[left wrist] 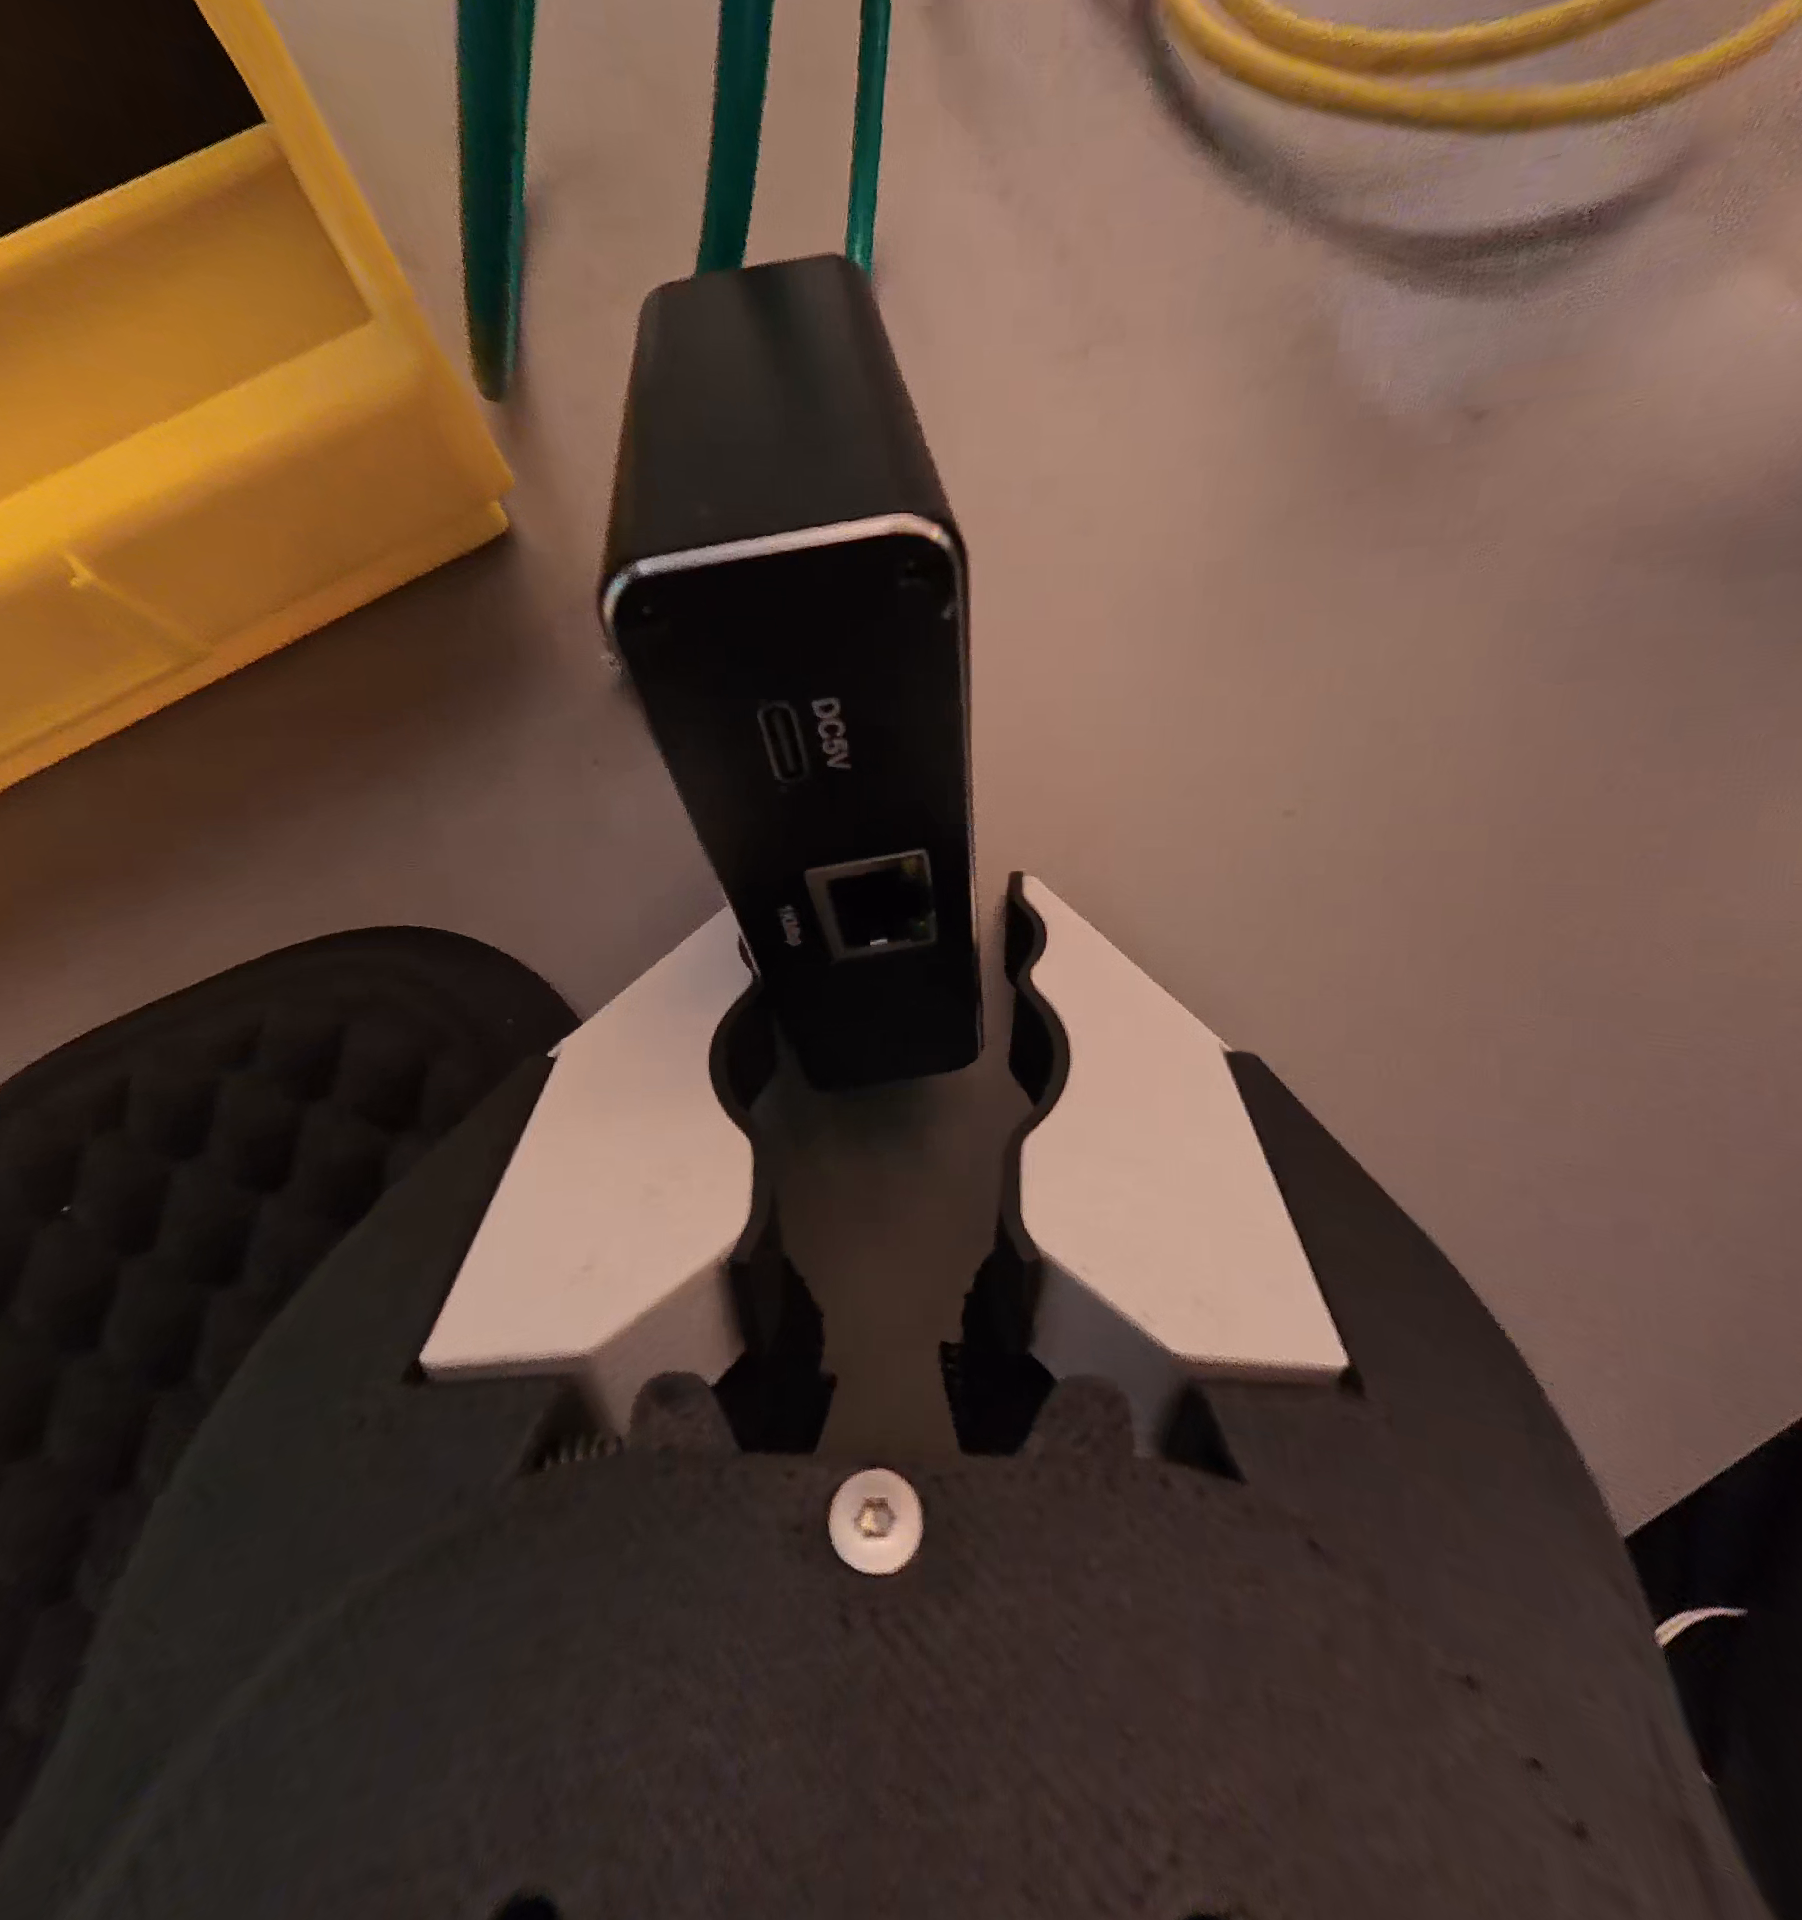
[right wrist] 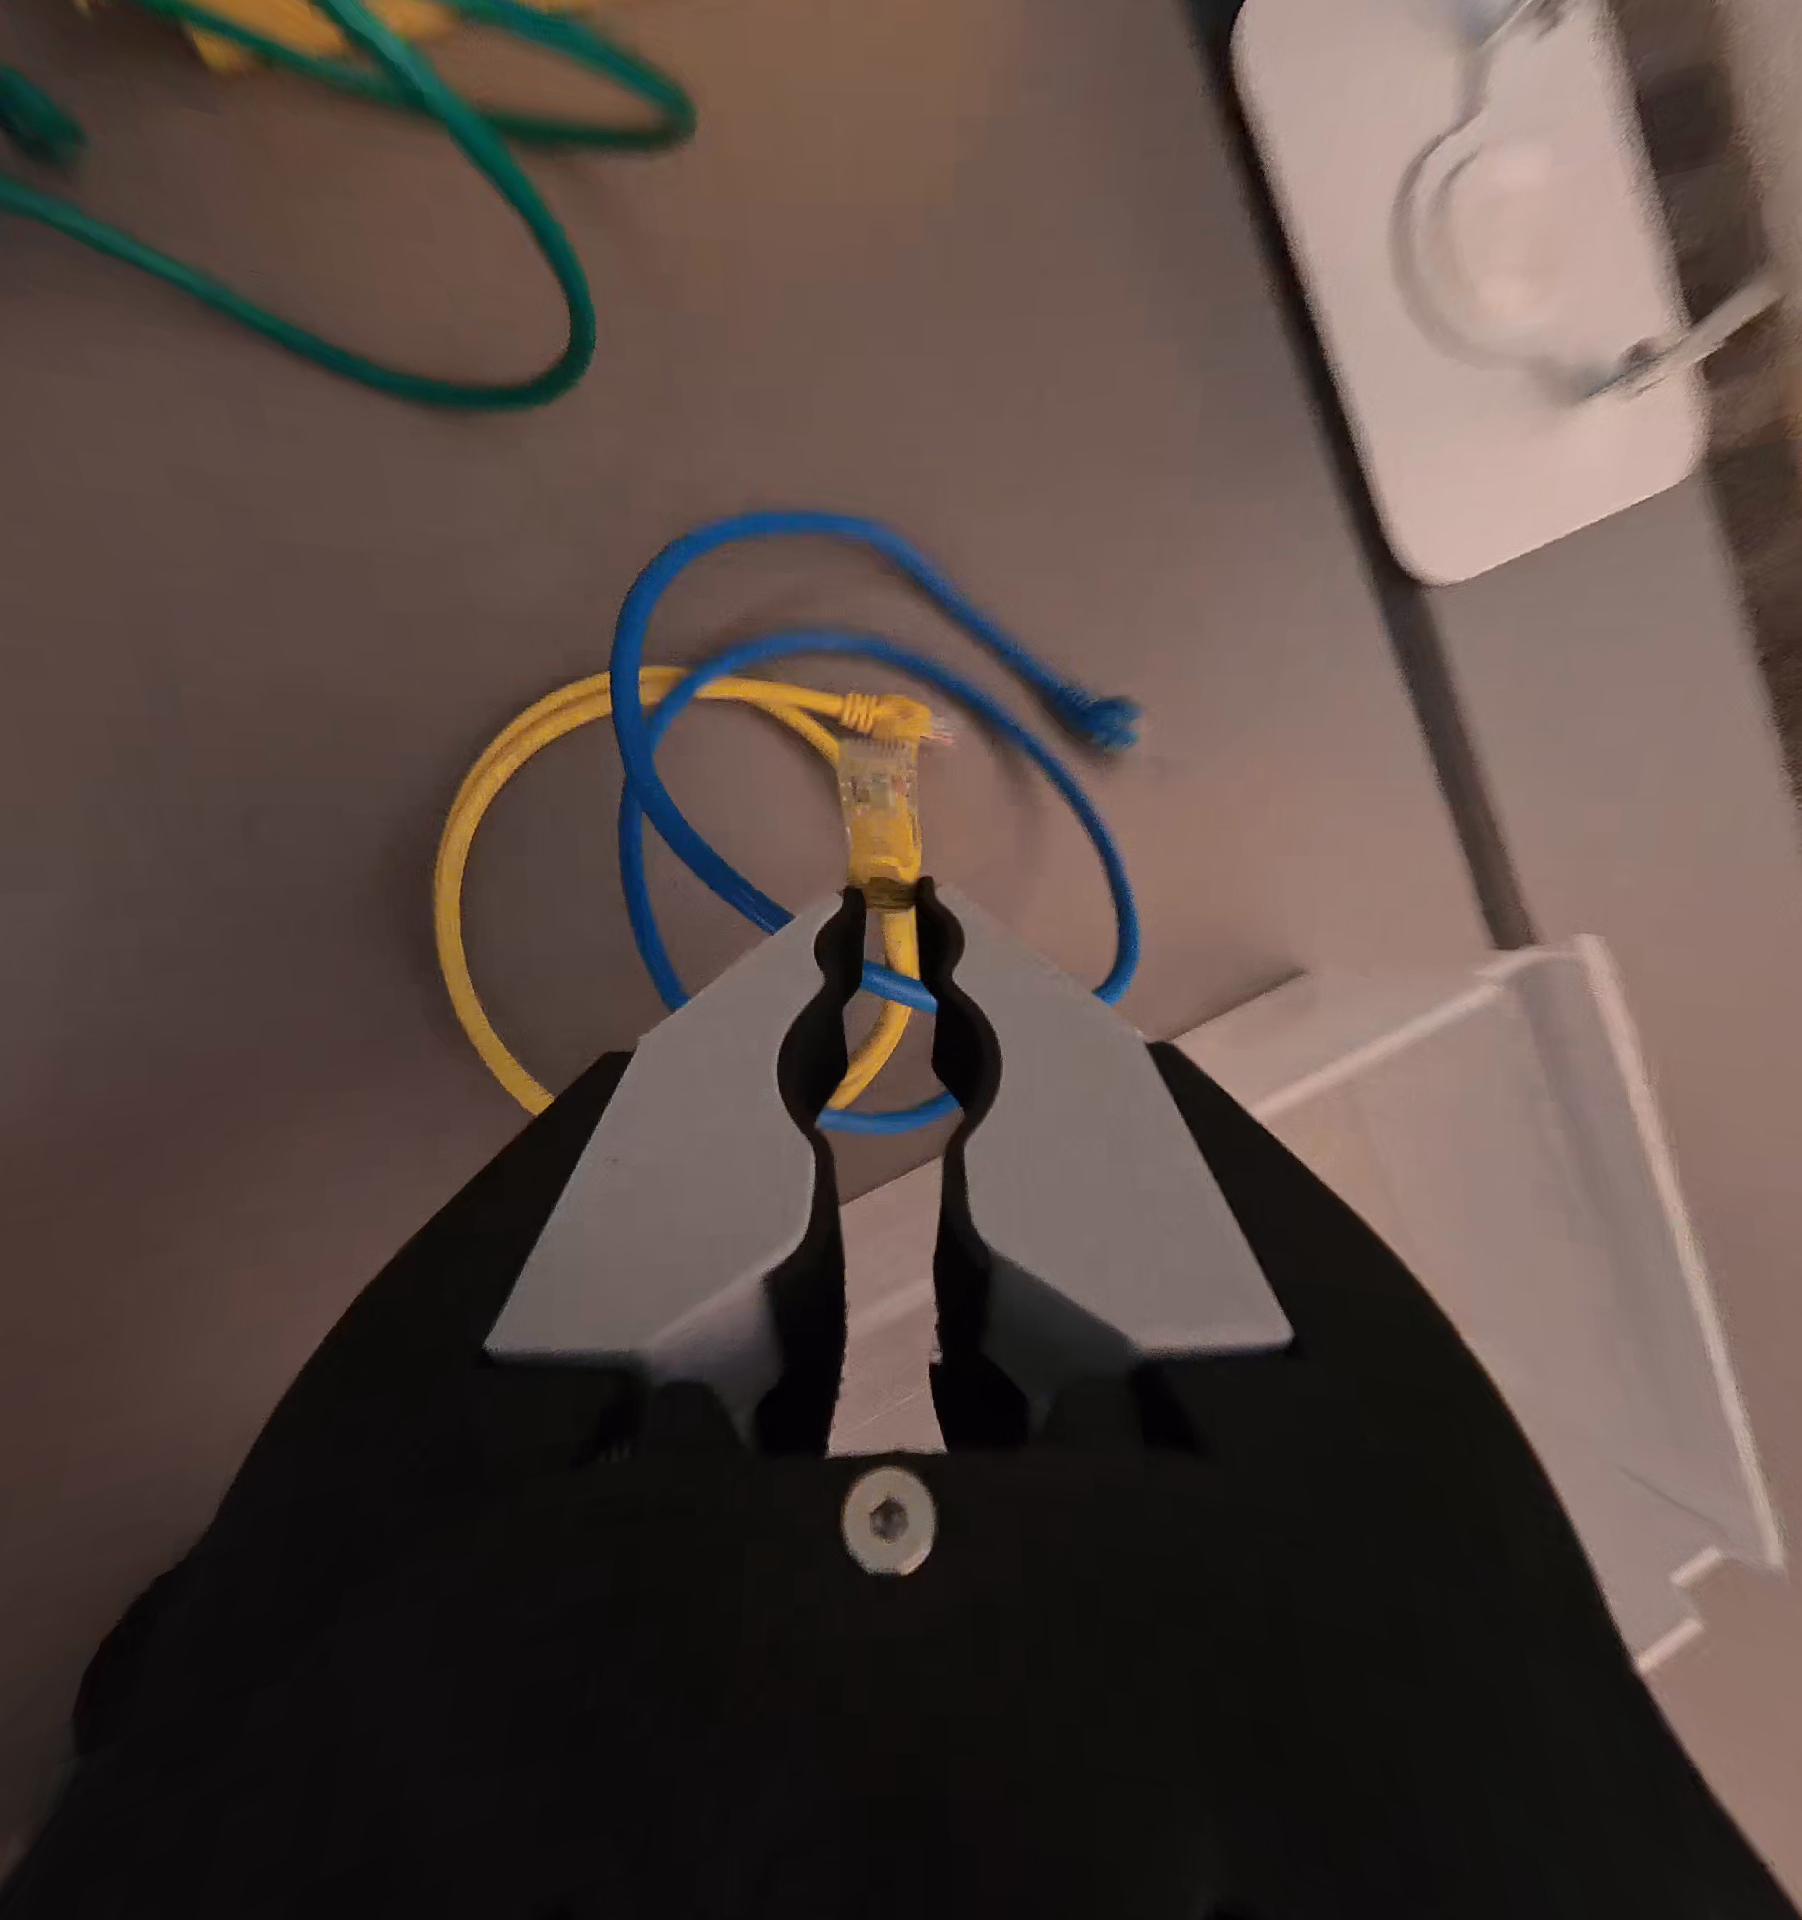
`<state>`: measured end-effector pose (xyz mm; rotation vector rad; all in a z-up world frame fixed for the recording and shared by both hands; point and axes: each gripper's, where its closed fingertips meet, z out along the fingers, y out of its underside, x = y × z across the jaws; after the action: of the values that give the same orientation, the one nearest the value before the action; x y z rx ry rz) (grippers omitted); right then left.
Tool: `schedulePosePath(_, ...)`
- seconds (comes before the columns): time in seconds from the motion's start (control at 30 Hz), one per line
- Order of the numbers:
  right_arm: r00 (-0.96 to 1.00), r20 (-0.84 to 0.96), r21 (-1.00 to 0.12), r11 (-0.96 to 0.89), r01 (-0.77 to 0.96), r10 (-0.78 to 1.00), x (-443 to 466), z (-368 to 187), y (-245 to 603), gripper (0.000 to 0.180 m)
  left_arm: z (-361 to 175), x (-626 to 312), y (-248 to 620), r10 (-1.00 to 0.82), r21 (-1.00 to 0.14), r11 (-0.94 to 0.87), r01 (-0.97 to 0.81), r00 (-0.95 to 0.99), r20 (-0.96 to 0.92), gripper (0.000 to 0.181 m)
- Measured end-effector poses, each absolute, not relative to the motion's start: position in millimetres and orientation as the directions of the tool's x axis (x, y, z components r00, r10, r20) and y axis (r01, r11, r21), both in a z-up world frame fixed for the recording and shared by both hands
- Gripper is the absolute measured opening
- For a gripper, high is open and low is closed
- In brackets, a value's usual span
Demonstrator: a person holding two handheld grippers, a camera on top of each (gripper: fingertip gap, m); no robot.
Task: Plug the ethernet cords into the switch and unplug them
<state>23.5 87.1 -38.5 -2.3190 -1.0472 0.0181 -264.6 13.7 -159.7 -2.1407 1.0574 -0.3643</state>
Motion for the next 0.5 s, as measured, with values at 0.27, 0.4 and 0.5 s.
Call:
schedulePosePath(0.27, 0.738, 0.374, -0.804, -0.2, 0.56, 0.562, 53.2, 70.7, 79.1, 0.009, -159.7, -265.9, 15.7, -0.763, -0.71, -0.427, -0.559, 0.644, -0.048, 0.035)
schedulePosePath(0.4, 0.76, 0.429, -0.857, -0.047, 0.514, 0.487, 57.7, 107.9, 73.6, 0.009, -159.4, -265.9, 16.0, -0.761, -0.711, -0.442, -0.548, 0.648, -0.026, 0.036)
schedulePosePath(0.5, 0.768, 0.49, -0.857, 0.065, 0.512, 0.413, 58.4, 132.0, 67.4, 0.009, -159.6, -265.5, 15.0, -0.764, -0.706, -0.44, -0.555, 0.644, -0.03, 0.038)
